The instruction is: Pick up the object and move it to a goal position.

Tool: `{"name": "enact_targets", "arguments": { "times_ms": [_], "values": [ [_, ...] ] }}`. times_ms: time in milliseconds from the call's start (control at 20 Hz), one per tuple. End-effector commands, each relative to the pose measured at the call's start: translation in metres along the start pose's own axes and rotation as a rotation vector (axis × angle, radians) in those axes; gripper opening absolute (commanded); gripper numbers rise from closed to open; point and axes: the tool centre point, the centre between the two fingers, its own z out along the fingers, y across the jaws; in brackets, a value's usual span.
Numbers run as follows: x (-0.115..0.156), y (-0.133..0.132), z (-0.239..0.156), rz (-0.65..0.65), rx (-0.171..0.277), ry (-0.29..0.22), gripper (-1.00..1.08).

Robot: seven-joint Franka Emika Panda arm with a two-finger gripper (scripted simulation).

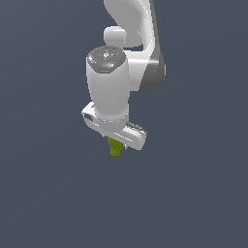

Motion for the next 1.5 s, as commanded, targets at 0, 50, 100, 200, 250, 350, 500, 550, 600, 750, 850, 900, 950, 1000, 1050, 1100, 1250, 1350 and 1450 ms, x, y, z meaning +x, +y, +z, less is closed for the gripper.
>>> {"name": "enact_targets", "arguments": {
  "times_ms": [0,50,100,200,250,350,500,550,600,750,850,900,950,1000,1050,1100,1250,1350,1450],
  "values": [
    [0.011,0.006,-0.025,0.000,0.000,0.001,-1.00],
    [0.015,0.008,-0.034,0.000,0.000,0.001,-1.00],
    [0.019,0.010,-0.042,0.000,0.000,0.001,-1.00],
    [0.027,0.013,-0.057,0.000,0.000,0.001,-1.00],
    [0.030,0.015,-0.064,0.000,0.000,0.001,-1.00],
    [0.037,0.018,-0.078,0.000,0.000,0.001,-1.00],
    [0.045,0.021,-0.095,-0.001,0.000,0.002,-1.00],
    [0.048,0.022,-0.101,-0.001,0.000,0.002,-1.00],
    [0.051,0.023,-0.106,-0.001,0.000,0.002,-1.00],
    [0.058,0.026,-0.119,-0.001,0.000,0.002,-1.00],
    [0.062,0.028,-0.127,-0.001,0.000,0.002,-1.00],
    [0.063,0.028,-0.130,-0.001,0.000,0.002,-1.00],
    [0.065,0.029,-0.133,-0.001,0.000,0.002,-1.00],
    [0.066,0.029,-0.135,-0.001,0.000,0.002,-1.00],
    [0.067,0.030,-0.137,-0.001,0.000,0.002,-1.00],
    [0.068,0.030,-0.139,-0.001,0.000,0.002,-1.00],
    [0.071,0.031,-0.144,-0.001,0.000,0.002,-1.00],
    [0.072,0.031,-0.146,-0.001,0.000,0.002,-1.00],
    [0.073,0.031,-0.147,-0.001,0.000,0.002,-1.00]
  ]
}}
